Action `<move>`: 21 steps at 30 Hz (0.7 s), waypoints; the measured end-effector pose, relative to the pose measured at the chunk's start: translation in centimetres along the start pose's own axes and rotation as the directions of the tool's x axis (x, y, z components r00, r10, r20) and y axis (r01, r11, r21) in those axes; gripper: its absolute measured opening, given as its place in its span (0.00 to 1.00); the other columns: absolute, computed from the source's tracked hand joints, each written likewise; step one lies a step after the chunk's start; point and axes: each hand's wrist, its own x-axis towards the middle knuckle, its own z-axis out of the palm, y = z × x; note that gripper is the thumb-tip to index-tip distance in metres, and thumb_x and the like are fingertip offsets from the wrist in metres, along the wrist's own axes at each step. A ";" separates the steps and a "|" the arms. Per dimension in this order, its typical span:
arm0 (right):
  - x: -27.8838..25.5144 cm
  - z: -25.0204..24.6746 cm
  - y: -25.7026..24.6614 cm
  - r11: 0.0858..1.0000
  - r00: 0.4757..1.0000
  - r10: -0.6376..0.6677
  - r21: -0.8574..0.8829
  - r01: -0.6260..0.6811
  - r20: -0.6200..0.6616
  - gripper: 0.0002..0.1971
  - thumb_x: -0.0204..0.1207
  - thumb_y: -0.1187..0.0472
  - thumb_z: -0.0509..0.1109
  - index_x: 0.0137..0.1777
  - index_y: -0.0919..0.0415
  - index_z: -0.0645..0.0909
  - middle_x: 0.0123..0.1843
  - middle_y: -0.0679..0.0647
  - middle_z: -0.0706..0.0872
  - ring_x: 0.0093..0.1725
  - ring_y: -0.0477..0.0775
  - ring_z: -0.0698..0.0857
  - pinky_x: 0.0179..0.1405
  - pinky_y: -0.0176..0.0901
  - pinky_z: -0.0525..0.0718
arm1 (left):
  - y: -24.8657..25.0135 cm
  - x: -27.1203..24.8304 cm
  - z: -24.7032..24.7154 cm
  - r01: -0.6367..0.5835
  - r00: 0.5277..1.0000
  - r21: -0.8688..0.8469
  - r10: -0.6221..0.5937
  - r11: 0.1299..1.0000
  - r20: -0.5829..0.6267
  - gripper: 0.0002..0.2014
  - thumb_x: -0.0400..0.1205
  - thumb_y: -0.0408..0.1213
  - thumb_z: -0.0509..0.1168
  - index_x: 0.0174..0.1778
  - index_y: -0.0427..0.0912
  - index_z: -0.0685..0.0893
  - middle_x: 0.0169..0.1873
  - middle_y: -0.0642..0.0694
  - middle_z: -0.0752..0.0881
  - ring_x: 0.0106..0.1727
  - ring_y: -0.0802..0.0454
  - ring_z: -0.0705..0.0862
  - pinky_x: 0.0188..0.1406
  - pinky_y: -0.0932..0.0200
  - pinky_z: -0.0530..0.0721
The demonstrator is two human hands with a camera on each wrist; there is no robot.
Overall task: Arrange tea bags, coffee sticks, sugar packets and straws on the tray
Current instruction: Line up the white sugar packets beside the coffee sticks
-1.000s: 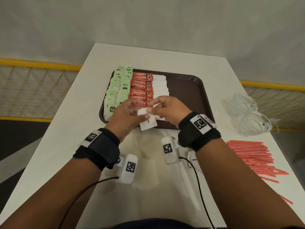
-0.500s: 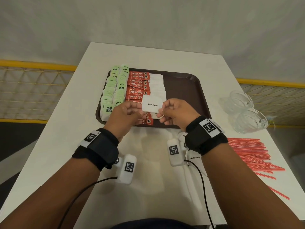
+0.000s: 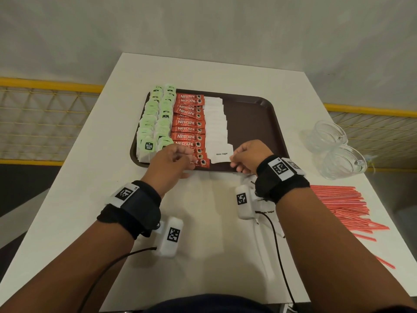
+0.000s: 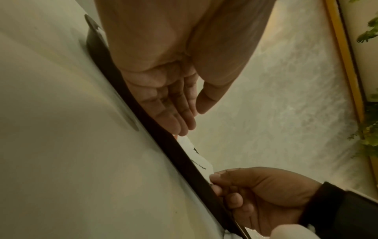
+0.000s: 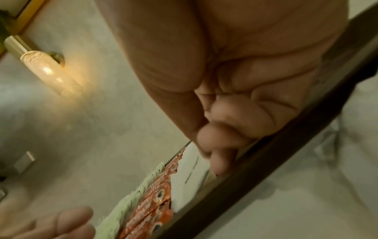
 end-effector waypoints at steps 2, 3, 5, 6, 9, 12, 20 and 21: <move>0.3 0.3 -0.5 0.991 1.000 0.029 -0.129 -0.028 0.007 0.06 0.83 0.64 0.66 0.45 0.65 0.80 0.37 0.57 0.86 0.27 0.50 0.78 0.30 0.39 0.78 | 0.1 -0.1 -0.1 0.001 1.000 -0.001 -0.001 1.000 0.001 0.08 0.85 0.33 0.65 0.59 0.40 0.82 0.47 0.48 0.91 0.48 0.52 0.91 0.43 0.56 0.87; 0.5 0.4 -0.7 0.981 0.999 0.034 -0.189 -0.034 -0.002 0.06 0.82 0.62 0.66 0.48 0.66 0.81 0.38 0.57 0.86 0.29 0.50 0.80 0.34 0.40 0.81 | 0.1 -0.1 -0.2 0.000 1.000 0.002 0.000 1.000 -0.001 0.08 0.85 0.33 0.64 0.59 0.41 0.82 0.47 0.49 0.91 0.48 0.52 0.91 0.43 0.55 0.87; 1.0 0.8 -0.6 0.951 0.999 0.011 -0.309 -0.023 -0.039 0.10 0.81 0.59 0.69 0.52 0.67 0.84 0.44 0.58 0.89 0.36 0.54 0.85 0.47 0.45 0.87 | 0.1 -0.1 -0.4 -0.004 1.000 0.005 0.004 1.000 -0.003 0.08 0.85 0.34 0.64 0.59 0.42 0.82 0.47 0.49 0.91 0.48 0.52 0.91 0.43 0.55 0.87; 1.2 1.0 -0.5 0.937 0.998 -0.008 -0.348 -0.016 -0.066 0.12 0.79 0.57 0.71 0.53 0.67 0.85 0.47 0.59 0.90 0.41 0.56 0.87 0.53 0.48 0.88 | 0.1 -0.2 -0.5 -0.003 1.000 0.004 0.003 1.000 -0.002 0.08 0.85 0.34 0.64 0.59 0.42 0.82 0.47 0.49 0.91 0.48 0.52 0.91 0.43 0.55 0.87; 1.3 1.3 -0.6 0.917 0.992 -0.056 -0.400 0.006 -0.114 0.15 0.75 0.53 0.74 0.53 0.64 0.85 0.50 0.59 0.90 0.49 0.58 0.89 0.57 0.52 0.88 | 0.3 -0.2 -0.3 0.006 1.000 0.001 -0.006 1.000 -0.005 0.08 0.85 0.34 0.64 0.60 0.42 0.81 0.47 0.49 0.91 0.48 0.53 0.90 0.42 0.56 0.87; 0.7 1.0 -0.7 0.910 0.991 -0.069 -0.415 0.017 -0.111 0.17 0.75 0.49 0.75 0.53 0.64 0.85 0.49 0.58 0.90 0.49 0.58 0.89 0.57 0.52 0.87 | 0.9 -0.1 0.1 0.015 1.000 -0.007 -0.015 1.000 -0.017 0.08 0.85 0.34 0.64 0.60 0.42 0.79 0.48 0.48 0.91 0.49 0.51 0.90 0.42 0.56 0.86; -4.9 -6.0 4.5 0.950 0.925 -0.254 -0.255 0.183 -0.282 0.12 0.73 0.49 0.74 0.36 0.55 0.79 0.37 0.52 0.87 0.38 0.51 0.85 0.44 0.47 0.85 | 3.5 -0.8 5.2 -0.093 0.993 0.095 0.085 0.991 0.082 0.07 0.84 0.32 0.63 0.57 0.43 0.80 0.48 0.46 0.90 0.48 0.50 0.89 0.44 0.53 0.87; -5.9 -7.0 5.5 0.939 0.928 -0.263 -0.289 0.184 -0.263 0.11 0.73 0.49 0.74 0.38 0.55 0.80 0.37 0.50 0.85 0.38 0.50 0.84 0.43 0.45 0.82 | 3.4 -1.1 6.3 -0.109 0.990 0.139 0.095 0.984 0.107 0.07 0.84 0.34 0.63 0.57 0.44 0.80 0.49 0.47 0.89 0.49 0.50 0.89 0.46 0.51 0.87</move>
